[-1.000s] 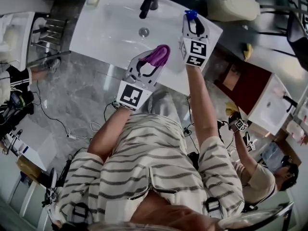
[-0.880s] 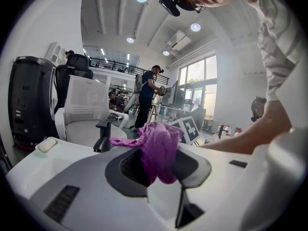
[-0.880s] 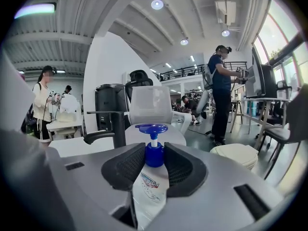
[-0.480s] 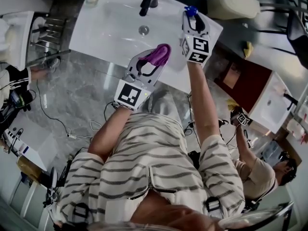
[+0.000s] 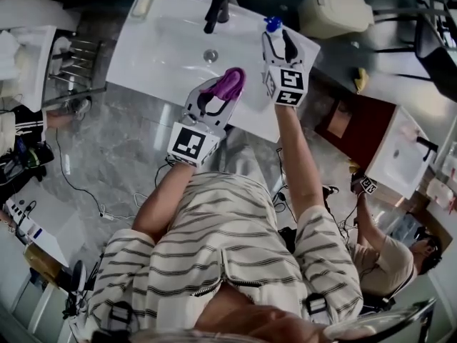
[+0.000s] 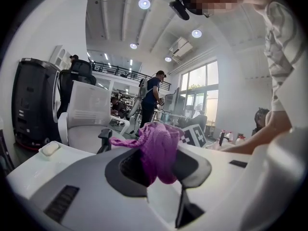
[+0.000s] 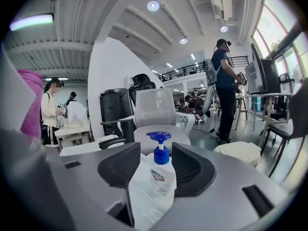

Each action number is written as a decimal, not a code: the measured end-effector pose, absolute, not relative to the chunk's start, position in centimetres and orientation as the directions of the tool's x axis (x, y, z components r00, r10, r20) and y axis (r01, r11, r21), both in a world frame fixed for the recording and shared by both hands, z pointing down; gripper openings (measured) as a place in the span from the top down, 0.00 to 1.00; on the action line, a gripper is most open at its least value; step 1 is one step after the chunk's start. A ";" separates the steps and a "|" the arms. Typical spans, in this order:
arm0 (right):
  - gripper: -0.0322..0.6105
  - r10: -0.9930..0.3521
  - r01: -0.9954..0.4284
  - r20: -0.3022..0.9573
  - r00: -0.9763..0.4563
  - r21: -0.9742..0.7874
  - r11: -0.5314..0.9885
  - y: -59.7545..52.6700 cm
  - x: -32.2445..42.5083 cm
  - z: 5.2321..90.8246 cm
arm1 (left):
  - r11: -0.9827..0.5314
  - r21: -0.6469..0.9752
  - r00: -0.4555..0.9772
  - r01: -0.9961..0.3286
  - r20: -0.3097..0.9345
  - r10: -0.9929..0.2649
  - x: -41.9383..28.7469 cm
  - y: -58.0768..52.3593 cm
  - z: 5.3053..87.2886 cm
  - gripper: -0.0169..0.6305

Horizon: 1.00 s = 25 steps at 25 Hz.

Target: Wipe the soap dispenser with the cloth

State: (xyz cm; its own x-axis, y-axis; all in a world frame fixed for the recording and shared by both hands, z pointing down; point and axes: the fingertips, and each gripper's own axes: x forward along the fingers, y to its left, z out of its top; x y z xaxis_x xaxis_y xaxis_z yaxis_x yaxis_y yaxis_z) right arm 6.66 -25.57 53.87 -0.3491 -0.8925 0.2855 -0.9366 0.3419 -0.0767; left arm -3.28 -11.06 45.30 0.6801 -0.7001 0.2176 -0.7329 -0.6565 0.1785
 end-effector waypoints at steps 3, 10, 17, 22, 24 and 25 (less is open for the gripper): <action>0.69 -0.892 -0.929 0.263 -0.369 -0.085 0.359 -23.7 6.6 52.0 | -0.631 0.156 0.649 -0.760 0.218 -0.729 -3.9 -10.9 44.2 0.77; 0.72 -0.888 -0.907 0.188 -0.420 -0.128 0.402 -19.4 5.2 46.0 | -0.607 0.110 0.616 -0.787 0.180 -0.767 -4.4 -10.3 41.1 0.77; 0.85 -0.890 -0.898 0.144 -0.432 -0.158 0.410 -14.9 4.1 41.1 | -0.621 0.082 0.625 -0.780 0.157 -0.765 -4.1 -8.9 39.1 0.77; 0.96 -0.911 -0.914 0.106 -0.398 -0.132 0.384 -13.5 4.5 38.5 | -0.630 0.063 0.632 -0.774 0.133 -0.763 -3.9 -9.0 37.9 0.78; 0.97 -0.916 -0.918 0.094 -0.389 -0.124 0.377 -12.9 4.7 37.7 | -0.633 0.050 0.634 -0.772 0.127 -0.763 -3.8 -8.9 37.5 0.78; 0.97 -0.917 -0.918 0.090 -0.388 -0.125 0.376 -12.4 4.9 37.4 | -0.634 0.045 0.634 -0.772 0.125 -0.763 -3.8 -8.8 37.4 0.78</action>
